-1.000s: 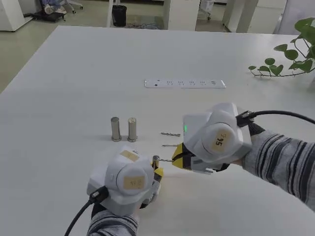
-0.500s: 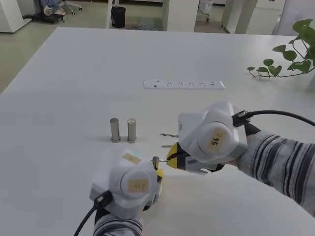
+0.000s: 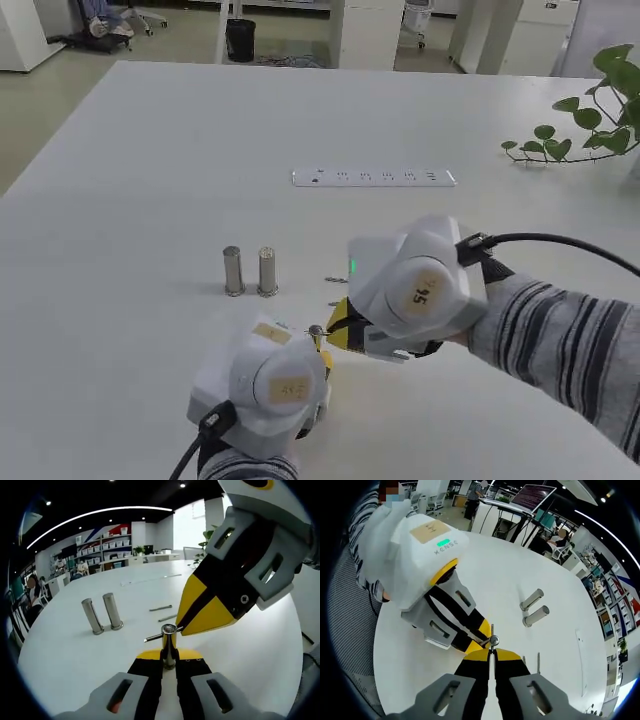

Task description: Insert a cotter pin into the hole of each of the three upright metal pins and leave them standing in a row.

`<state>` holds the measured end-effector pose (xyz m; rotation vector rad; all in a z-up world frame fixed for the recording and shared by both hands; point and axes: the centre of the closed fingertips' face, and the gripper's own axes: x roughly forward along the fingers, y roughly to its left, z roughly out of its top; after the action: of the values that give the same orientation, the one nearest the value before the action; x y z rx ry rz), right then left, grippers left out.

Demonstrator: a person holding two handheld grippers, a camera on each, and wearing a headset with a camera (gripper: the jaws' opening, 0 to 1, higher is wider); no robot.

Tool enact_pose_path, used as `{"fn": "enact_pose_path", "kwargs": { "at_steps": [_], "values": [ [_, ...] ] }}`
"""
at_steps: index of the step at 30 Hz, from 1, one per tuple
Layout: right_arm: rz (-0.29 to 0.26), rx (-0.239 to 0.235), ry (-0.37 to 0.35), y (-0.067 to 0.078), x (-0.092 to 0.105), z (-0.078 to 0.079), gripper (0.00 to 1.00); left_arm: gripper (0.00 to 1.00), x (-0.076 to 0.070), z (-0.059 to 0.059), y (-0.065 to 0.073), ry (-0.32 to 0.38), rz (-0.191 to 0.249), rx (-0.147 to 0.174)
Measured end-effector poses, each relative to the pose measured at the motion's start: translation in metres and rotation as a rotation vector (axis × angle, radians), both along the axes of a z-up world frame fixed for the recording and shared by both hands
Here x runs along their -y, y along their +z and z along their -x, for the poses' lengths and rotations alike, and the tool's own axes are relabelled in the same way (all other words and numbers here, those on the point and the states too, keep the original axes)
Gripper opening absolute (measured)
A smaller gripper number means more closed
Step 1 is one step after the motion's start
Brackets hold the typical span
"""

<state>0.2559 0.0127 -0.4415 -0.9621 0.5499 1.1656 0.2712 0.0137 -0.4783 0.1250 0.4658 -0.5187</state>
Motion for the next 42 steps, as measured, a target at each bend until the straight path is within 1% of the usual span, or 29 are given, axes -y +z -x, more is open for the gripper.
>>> {"fn": "enact_pose_path", "kwargs": {
  "at_steps": [5, 8, 12, 17, 23, 26, 28, 30, 31, 32, 34, 36, 37, 38, 39, 40, 42],
  "values": [
    [-0.004, -0.004, -0.001, -0.001, -0.002, -0.001, 0.00, 0.05, 0.000, 0.000, 0.000, 0.018, 0.008, 0.000],
    [-0.002, -0.002, -0.004, -0.001, -0.003, -0.001, 0.00, 0.05, 0.000, 0.000, 0.000, 0.025, 0.002, 0.000],
    [-0.005, -0.002, -0.010, -0.001, -0.003, -0.002, 0.00, 0.05, 0.000, 0.000, 0.000, 0.035, 0.007, -0.003],
    [-0.020, -0.014, -0.028, -0.001, -0.004, -0.002, 0.00, 0.05, -0.001, 0.000, 0.000, 0.047, 0.009, -0.005],
    [-0.038, -0.017, -0.041, -0.002, -0.003, -0.002, 0.00, 0.05, -0.001, 0.000, 0.000, 0.053, 0.014, -0.007],
    [-0.054, -0.013, -0.051, -0.002, -0.002, -0.002, 0.00, 0.05, -0.001, 0.000, 0.000, 0.052, 0.008, -0.005],
    [-0.068, -0.025, -0.073, -0.002, 0.000, -0.002, 0.04, 0.05, 0.000, 0.000, 0.000, 0.048, 0.001, 0.001],
    [-0.085, -0.018, -0.113, -0.001, 0.005, -0.006, 0.08, 0.05, -0.001, 0.000, 0.000, 0.048, 0.004, 0.003],
    [-0.096, -0.025, -0.131, -0.001, 0.007, -0.006, 0.09, 0.05, -0.001, 0.000, 0.000, 0.047, 0.004, 0.004],
    [-0.123, -0.043, -0.174, 0.000, 0.009, -0.006, 0.10, 0.05, -0.001, 0.000, 0.000, 0.045, 0.003, 0.006],
    [-0.167, -0.075, -0.234, 0.000, 0.014, -0.007, 0.13, 0.05, 0.000, 0.000, 0.000, 0.037, 0.000, 0.010],
    [-0.205, -0.088, -0.285, 0.002, 0.018, -0.008, 0.13, 0.05, 0.000, 0.000, 0.001, 0.011, -0.017, 0.023],
    [-0.220, -0.083, -0.296, 0.004, 0.020, -0.009, 0.14, 0.05, 0.000, -0.001, 0.001, -0.001, -0.035, 0.030],
    [-0.230, -0.067, -0.308, 0.005, 0.023, -0.011, 0.16, 0.05, -0.001, -0.001, 0.000, -0.002, -0.037, 0.029],
    [-0.227, -0.056, -0.311, 0.005, 0.026, -0.010, 0.19, 0.05, -0.001, -0.001, 0.001, 0.000, -0.032, 0.026],
    [-0.227, -0.056, -0.318, 0.004, 0.029, -0.010, 0.21, 0.05, -0.003, -0.003, 0.001, 0.001, -0.022, 0.017],
    [-0.243, -0.069, -0.354, 0.003, 0.034, -0.010, 0.22, 0.05, -0.006, -0.005, 0.001, 0.004, -0.021, 0.014]
  ]
}}
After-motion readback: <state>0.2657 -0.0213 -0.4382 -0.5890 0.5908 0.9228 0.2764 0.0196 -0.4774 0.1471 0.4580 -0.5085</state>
